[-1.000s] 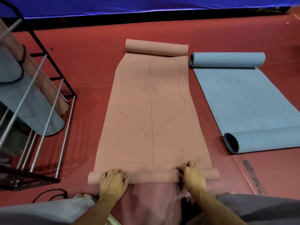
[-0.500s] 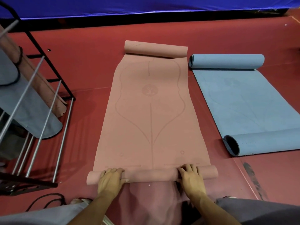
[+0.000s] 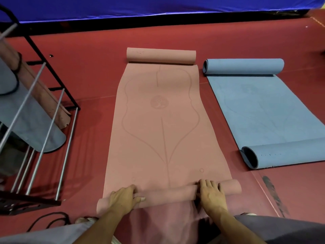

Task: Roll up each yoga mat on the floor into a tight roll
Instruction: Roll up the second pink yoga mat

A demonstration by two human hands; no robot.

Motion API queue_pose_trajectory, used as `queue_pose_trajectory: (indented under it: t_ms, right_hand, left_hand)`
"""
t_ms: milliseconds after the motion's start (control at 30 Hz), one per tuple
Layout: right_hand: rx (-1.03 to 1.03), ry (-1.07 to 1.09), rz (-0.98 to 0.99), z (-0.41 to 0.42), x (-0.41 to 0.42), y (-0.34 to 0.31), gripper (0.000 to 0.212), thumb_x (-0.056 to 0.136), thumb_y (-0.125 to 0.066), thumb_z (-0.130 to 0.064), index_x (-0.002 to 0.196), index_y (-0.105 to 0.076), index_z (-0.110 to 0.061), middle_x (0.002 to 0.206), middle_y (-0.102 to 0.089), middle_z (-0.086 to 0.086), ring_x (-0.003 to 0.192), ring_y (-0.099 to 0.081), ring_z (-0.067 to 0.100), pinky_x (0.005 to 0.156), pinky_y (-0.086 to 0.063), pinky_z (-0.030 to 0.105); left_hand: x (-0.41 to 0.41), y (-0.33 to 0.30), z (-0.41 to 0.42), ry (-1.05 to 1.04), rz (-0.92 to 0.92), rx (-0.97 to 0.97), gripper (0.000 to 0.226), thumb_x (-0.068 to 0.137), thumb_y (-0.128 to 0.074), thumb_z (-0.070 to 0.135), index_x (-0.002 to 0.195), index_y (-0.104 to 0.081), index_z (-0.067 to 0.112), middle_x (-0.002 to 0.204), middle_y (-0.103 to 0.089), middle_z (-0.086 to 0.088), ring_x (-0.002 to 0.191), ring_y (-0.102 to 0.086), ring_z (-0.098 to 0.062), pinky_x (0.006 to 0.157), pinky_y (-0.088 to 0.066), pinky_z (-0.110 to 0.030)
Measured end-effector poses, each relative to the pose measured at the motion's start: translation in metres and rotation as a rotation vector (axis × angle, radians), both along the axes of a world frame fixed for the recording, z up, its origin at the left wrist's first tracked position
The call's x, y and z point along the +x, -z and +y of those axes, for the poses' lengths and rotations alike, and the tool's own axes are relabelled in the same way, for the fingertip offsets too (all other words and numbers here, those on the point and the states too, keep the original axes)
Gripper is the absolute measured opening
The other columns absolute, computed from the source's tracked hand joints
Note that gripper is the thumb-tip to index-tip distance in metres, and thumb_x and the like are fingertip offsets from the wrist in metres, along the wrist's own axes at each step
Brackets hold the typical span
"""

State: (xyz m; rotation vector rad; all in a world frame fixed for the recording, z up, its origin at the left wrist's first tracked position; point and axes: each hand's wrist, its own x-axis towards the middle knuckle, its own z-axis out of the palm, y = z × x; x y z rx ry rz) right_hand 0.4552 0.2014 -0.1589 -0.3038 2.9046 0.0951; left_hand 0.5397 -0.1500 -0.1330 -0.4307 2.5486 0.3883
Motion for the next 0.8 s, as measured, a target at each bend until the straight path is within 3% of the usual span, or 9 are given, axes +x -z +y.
queue_pose_trajectory:
  t_ms: [67, 133, 233, 300, 500, 600, 667, 733, 800]
  right_hand:
    - [-0.006, -0.006, -0.047, -0.003, 0.000, -0.005, 0.021, 0.086, -0.063, -0.017, 0.105, -0.063, -0.024, 0.099, -0.065, -0.003, 0.102, -0.064, 0.027, 0.096, -0.044, 0.049]
    - [-0.016, -0.028, -0.042, -0.002, -0.002, -0.007, 0.023, 0.094, -0.053, -0.020, 0.114, -0.059, -0.028, 0.112, -0.063, -0.005, 0.113, -0.059, 0.025, 0.102, -0.039, 0.045]
    - [-0.035, 0.022, -0.046, -0.003, -0.005, -0.009, 0.021, 0.090, -0.064, -0.023, 0.110, -0.066, -0.029, 0.111, -0.061, 0.001, 0.103, -0.054, 0.029, 0.093, -0.045, 0.042]
    - [-0.017, 0.059, -0.010, -0.004, -0.005, -0.011, 0.018, 0.084, -0.072, -0.025, 0.101, -0.070, -0.027, 0.105, -0.056, 0.004, 0.091, -0.048, 0.028, 0.083, -0.049, 0.041]
    - [-0.131, 0.054, -0.030, -0.004, -0.014, -0.015, 0.025, 0.097, -0.060, -0.033, 0.121, -0.060, -0.027, 0.113, -0.054, 0.000, 0.101, -0.047, 0.025, 0.083, -0.050, 0.038]
    - [-0.222, 0.054, -0.003, -0.007, -0.018, -0.014, 0.015, 0.099, -0.061, -0.033, 0.109, -0.061, -0.021, 0.106, -0.057, -0.002, 0.100, -0.048, 0.025, 0.074, -0.050, 0.040]
    - [-0.266, 0.045, 0.008, -0.007, -0.019, -0.012, 0.015, 0.100, -0.059, -0.034, 0.098, -0.064, -0.019, 0.103, -0.059, -0.002, 0.102, -0.050, 0.027, 0.075, -0.051, 0.042]
    - [-0.262, 0.000, 0.021, -0.006, -0.019, -0.010, 0.024, 0.095, -0.064, -0.042, 0.099, -0.070, -0.020, 0.107, -0.063, 0.000, 0.102, -0.053, 0.029, 0.083, -0.053, 0.043]
    - [-0.204, -0.041, -0.012, -0.004, -0.016, -0.009, 0.045, 0.079, -0.075, -0.056, 0.109, -0.072, -0.021, 0.116, -0.064, 0.004, 0.103, -0.055, 0.030, 0.090, -0.055, 0.045]
  left_hand:
    - [-0.001, -0.003, 0.002, -0.027, -0.002, 0.025, 0.044, 0.087, -0.058, 0.076, 0.107, -0.050, 0.039, 0.118, -0.069, 0.011, 0.119, -0.060, -0.020, 0.092, -0.042, -0.036]
    - [0.003, -0.002, 0.007, -0.055, 0.053, 0.008, 0.045, 0.086, -0.061, 0.075, 0.110, -0.051, 0.038, 0.117, -0.064, 0.012, 0.119, -0.055, -0.019, 0.092, -0.042, -0.037]
    - [0.006, 0.000, 0.011, -0.070, 0.187, -0.062, 0.048, 0.081, -0.066, 0.075, 0.114, -0.052, 0.041, 0.115, -0.050, 0.015, 0.116, -0.047, -0.015, 0.093, -0.037, -0.035]
    - [0.001, -0.001, 0.013, -0.024, 0.245, -0.071, 0.043, 0.082, -0.068, 0.071, 0.109, -0.055, 0.040, 0.110, -0.052, 0.017, 0.112, -0.048, -0.013, 0.089, -0.034, -0.034]
    - [0.009, 0.003, 0.020, 0.044, 0.385, -0.109, 0.023, 0.081, -0.077, 0.056, 0.080, -0.073, 0.033, 0.087, -0.065, 0.015, 0.087, -0.062, -0.016, 0.070, -0.040, -0.035]
    - [0.020, 0.009, 0.019, 0.107, 0.391, -0.121, 0.036, 0.075, -0.069, 0.068, 0.088, -0.074, 0.035, 0.090, -0.066, 0.018, 0.084, -0.064, -0.017, 0.069, -0.051, -0.036]
    - [0.020, 0.008, 0.019, 0.118, 0.336, -0.111, 0.058, 0.056, -0.084, 0.073, 0.099, -0.072, 0.035, 0.092, -0.069, 0.017, 0.085, -0.066, -0.017, 0.069, -0.055, -0.036]
    - [0.017, 0.006, 0.020, 0.090, 0.293, -0.107, 0.066, 0.046, -0.094, 0.062, 0.100, -0.067, 0.035, 0.087, -0.068, 0.015, 0.083, -0.066, -0.017, 0.069, -0.054, -0.035]
    - [0.012, 0.005, 0.022, 0.051, 0.261, -0.090, 0.055, 0.055, -0.096, 0.049, 0.096, -0.062, 0.033, 0.084, -0.067, 0.013, 0.084, -0.065, -0.018, 0.072, -0.051, -0.035]
